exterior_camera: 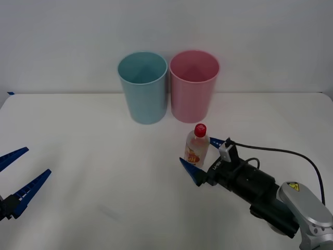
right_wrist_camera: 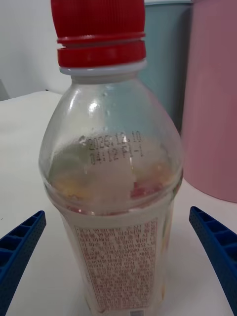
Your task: Grasp the object on the table and drop it into the matching bin: aluminum can to the light blue bin, PET bottle to the pink bin.
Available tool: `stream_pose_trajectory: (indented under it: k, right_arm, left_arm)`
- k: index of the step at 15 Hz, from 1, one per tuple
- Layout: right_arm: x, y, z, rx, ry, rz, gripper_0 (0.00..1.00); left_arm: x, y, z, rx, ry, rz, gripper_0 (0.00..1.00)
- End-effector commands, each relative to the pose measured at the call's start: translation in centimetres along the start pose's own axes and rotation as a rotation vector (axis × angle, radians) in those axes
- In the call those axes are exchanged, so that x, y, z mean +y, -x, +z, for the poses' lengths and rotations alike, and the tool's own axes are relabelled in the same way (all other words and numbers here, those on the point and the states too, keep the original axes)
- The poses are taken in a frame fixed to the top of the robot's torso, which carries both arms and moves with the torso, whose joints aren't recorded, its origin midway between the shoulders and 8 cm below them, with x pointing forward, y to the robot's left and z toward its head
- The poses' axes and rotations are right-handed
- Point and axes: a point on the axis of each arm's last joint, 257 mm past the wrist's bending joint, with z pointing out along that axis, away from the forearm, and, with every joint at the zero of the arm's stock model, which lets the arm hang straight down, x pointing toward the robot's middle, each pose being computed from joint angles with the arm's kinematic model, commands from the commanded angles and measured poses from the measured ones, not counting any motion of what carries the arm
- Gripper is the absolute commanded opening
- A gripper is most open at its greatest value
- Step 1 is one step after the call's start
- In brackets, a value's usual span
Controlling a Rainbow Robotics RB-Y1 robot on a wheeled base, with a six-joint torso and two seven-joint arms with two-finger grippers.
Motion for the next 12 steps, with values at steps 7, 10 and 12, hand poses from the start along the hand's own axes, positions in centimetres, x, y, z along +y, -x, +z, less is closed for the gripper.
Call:
stream_pose_trajectory:
  k: [7, 10, 12]
  right_arm:
    - [0.24, 0.15, 0.84, 0.003, -0.007, -0.02, 0.0]
    - [0.3, 0.26, 0.92, 0.001, -0.005, -0.026, 0.0]
    - [0.41, 0.3, 0.92, 0.0, -0.001, -0.031, 0.0]
  left_arm:
    - [0.0, 0.0, 0.0, 0.0, 0.0, 0.0, 1.0]
    - [0.0, 0.0, 0.0, 0.0, 0.0, 0.0, 1.0]
    - [0.0, 0.0, 0.0, 0.0, 0.0, 0.0, 1.0]
